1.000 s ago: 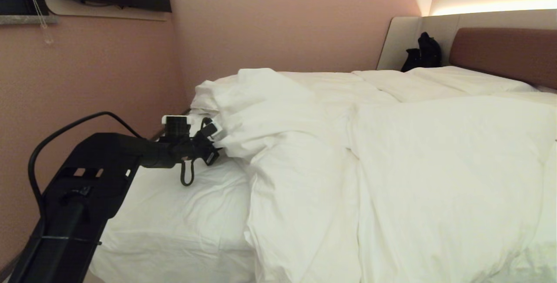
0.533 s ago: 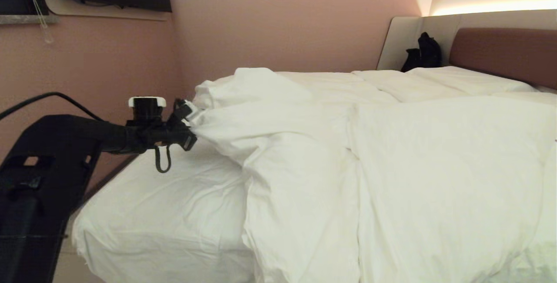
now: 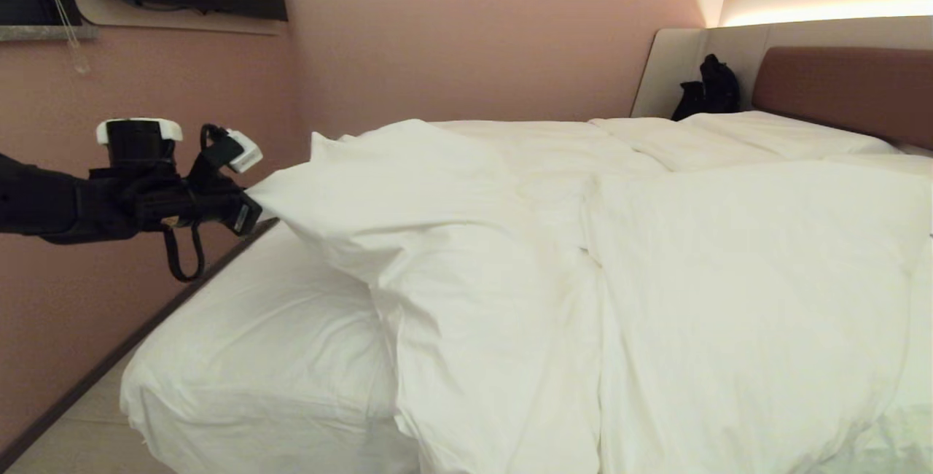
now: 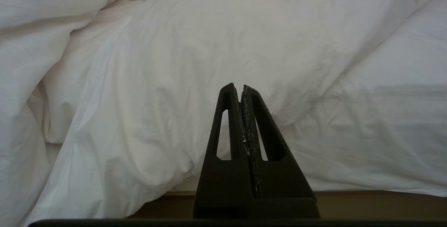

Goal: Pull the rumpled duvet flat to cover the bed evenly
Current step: Flatten the corners of the folded blanket

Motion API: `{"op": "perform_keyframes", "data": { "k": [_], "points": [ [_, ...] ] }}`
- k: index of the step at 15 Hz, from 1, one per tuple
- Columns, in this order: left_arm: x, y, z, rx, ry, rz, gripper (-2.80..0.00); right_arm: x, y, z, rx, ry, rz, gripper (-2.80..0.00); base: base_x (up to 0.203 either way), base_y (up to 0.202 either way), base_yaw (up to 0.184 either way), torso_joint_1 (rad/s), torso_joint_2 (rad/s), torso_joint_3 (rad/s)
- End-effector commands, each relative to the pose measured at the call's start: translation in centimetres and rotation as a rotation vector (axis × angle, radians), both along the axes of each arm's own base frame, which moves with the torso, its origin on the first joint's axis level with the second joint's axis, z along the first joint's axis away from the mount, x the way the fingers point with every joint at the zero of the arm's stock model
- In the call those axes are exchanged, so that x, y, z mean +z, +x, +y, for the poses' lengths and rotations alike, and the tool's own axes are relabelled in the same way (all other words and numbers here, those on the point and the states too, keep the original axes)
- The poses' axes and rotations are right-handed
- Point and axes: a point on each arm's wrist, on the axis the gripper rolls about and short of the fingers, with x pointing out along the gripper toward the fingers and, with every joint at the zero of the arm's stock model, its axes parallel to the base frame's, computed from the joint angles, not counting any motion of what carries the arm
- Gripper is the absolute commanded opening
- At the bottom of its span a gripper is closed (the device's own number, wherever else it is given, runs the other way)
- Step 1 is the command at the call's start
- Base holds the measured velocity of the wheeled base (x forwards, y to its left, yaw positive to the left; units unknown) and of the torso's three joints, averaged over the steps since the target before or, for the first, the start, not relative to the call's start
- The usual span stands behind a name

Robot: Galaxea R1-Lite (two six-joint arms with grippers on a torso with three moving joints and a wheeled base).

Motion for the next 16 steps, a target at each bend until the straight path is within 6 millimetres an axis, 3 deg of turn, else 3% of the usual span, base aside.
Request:
{"op": "perform_keyframes", "data": {
  "k": [1, 3, 8, 11, 16],
  "points": [
    [3.3, -3.0, 0.7, 0.039, 0.018, -0.060, -2.80, 0.0, 0.0, 0.0, -0.001, 0.001, 0.000, -2.80, 0.000, 0.000, 0.000, 0.000, 0.00, 0.000],
    [6.8, -7.9, 2.1, 0.131, 0.038, -0.121, -2.80, 0.0, 0.0, 0.0, 0.000, 0.001, 0.000, -2.80, 0.000, 0.000, 0.000, 0.000, 0.00, 0.000],
    [8.6, -18.0, 9.3, 0.524, -0.039, -0.144, -2.80, 0.0, 0.0, 0.0, 0.000, 0.001, 0.000, -2.80, 0.000, 0.000, 0.000, 0.000, 0.00, 0.000],
    [8.4, -21.4, 10.9, 0.665, -0.106, -0.149, -2.80, 0.0, 0.0, 0.0, 0.000, 0.001, 0.000, -2.80, 0.000, 0.000, 0.000, 0.000, 0.00, 0.000],
    [7.8, -25.8, 11.1, 0.806, -0.145, -0.155, -2.80, 0.0, 0.0, 0.0, 0.000, 0.001, 0.000, -2.80, 0.000, 0.000, 0.000, 0.000, 0.00, 0.000]
  ]
}}
